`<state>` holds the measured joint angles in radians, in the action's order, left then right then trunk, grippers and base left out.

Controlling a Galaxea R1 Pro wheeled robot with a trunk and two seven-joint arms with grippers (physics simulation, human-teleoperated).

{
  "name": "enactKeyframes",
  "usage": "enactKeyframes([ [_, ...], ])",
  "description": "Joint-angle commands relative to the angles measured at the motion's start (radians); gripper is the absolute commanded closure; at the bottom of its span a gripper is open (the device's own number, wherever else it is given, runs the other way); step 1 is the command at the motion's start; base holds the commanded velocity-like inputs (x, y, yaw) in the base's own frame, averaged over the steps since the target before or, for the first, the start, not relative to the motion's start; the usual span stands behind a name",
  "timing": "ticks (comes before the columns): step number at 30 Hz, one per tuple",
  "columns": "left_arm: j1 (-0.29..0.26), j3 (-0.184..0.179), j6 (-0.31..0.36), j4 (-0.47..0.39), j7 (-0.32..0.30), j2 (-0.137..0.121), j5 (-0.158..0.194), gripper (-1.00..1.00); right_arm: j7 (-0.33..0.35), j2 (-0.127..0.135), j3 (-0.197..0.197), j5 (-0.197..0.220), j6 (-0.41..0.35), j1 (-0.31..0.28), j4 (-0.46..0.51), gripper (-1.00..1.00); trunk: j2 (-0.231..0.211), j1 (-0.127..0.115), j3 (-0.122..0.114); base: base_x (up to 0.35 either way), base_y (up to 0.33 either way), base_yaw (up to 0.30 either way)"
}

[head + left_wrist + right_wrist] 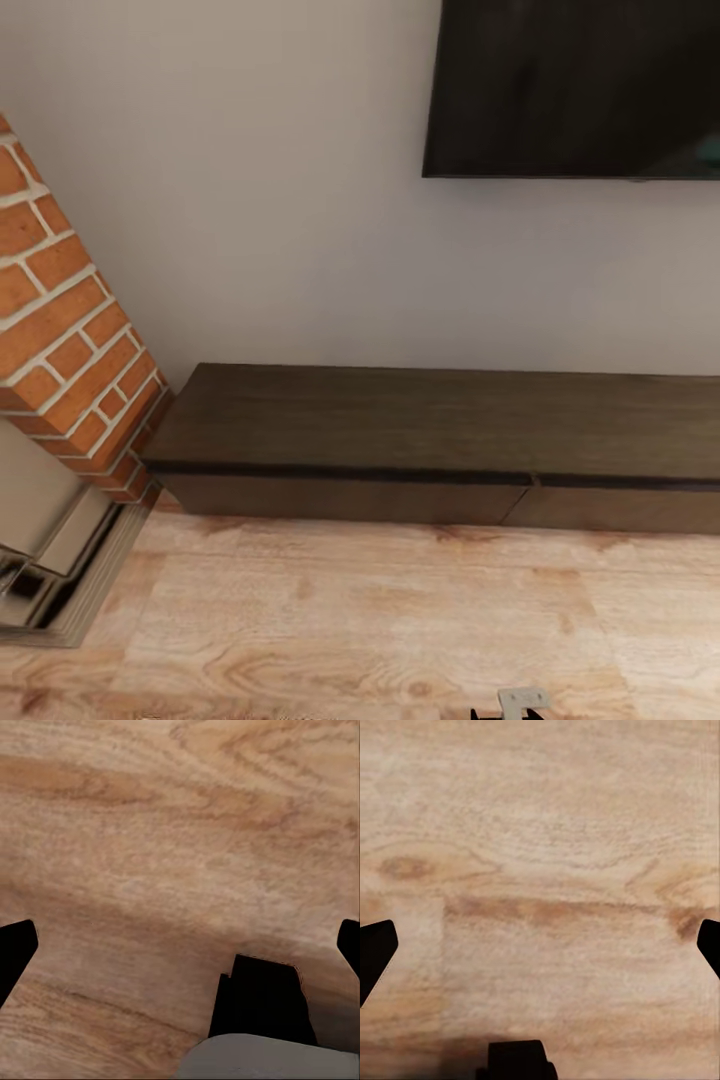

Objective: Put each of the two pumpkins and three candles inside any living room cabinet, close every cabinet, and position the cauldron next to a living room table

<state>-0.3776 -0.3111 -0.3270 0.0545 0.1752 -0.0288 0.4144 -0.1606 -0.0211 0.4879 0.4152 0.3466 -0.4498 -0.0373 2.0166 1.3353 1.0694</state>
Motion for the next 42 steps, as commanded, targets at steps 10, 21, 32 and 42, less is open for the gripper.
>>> enactKeyframes([
  [10,0.008,0.001,0.0,0.002,-0.003,0.001,0.0,-1.0,0.0,-0.006,0.001,0.0,0.005,0.029,-0.001,-1.0,0.0,0.0,0.005,0.0,0.0,0.285],
  [21,0.017,0.001,-0.001,0.004,-0.002,-0.004,0.0,-1.0,-0.009,-0.003,0.0,-0.003,0.007,0.056,-0.009,-1.0,0.0,0.0,0.01,0.0,0.0,0.286],
  [32,0.017,0.001,-0.001,0.003,-0.002,-0.003,0.0,-1.0,-0.011,-0.001,0.0,-0.004,0.008,0.06,-0.012,-1.0,0.0,0.0,0.015,0.0,0.0,0.286],
  [42,0.017,0.001,-0.001,0.004,-0.002,-0.003,0.0,-1.0,-0.011,-0.003,0.0,-0.004,0.008,0.06,-0.012,-1.0,0.0,0.0,0.019,0.0,0.0,0.286],
])
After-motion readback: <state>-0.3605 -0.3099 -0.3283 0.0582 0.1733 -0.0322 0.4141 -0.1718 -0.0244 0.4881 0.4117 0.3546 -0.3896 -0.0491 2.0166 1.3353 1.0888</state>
